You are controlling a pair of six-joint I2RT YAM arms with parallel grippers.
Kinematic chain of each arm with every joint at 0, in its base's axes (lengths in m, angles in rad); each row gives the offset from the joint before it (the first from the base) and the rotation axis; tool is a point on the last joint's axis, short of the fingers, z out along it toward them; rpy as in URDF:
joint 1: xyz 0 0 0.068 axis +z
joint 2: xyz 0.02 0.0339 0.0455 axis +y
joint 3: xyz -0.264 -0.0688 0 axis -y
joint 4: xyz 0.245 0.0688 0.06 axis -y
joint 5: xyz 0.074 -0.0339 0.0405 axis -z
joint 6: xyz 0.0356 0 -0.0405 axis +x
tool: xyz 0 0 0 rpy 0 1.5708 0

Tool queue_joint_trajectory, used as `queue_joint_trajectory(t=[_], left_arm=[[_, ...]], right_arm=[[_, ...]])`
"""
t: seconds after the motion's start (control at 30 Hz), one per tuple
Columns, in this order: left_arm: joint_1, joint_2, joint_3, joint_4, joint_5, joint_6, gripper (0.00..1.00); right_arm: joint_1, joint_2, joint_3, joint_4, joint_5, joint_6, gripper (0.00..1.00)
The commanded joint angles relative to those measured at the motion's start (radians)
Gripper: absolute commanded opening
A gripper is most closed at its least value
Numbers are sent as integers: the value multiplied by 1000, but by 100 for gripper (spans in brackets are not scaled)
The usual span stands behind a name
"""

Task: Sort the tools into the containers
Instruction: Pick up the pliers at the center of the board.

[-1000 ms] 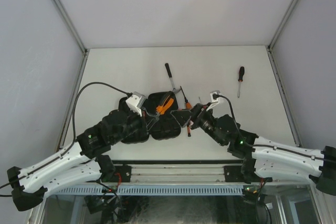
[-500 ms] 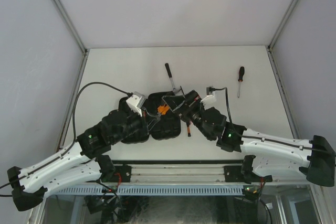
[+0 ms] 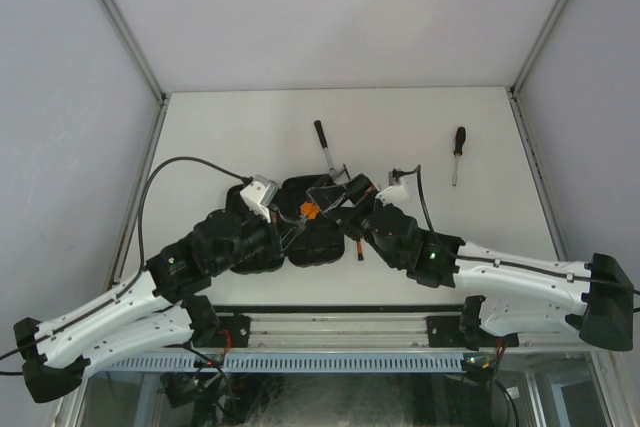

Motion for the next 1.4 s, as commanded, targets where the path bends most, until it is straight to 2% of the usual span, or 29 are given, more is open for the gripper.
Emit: queue_joint_trajectory(t=[0.0,0.17,0.4,0.67,0.97,1.07,1.2,1.37], left_arm=[[0,-11,6,102,7,-11,0],[0,-24,3,90,-4,-7,0],[0,-55,-11,82,7,12,0],[0,-70,-10,46,29,43,0],[0,-48,-14,40,90,62,0],[0,-42,-13,46,98,62,0],[0,-37,-13,50,103,62,1],[0,-30,-13,47,79,58,0]], right_arm=[[7,22,52,-10,8,13,95],[-13,37,54,5,-23,11,93],[-36,54,55,28,-81,14,82],[-59,68,55,47,-141,8,77],[-76,50,55,66,-177,-20,57],[-81,52,54,65,-197,-21,58],[-84,60,54,70,-231,-11,64],[-81,68,55,74,-257,17,62]])
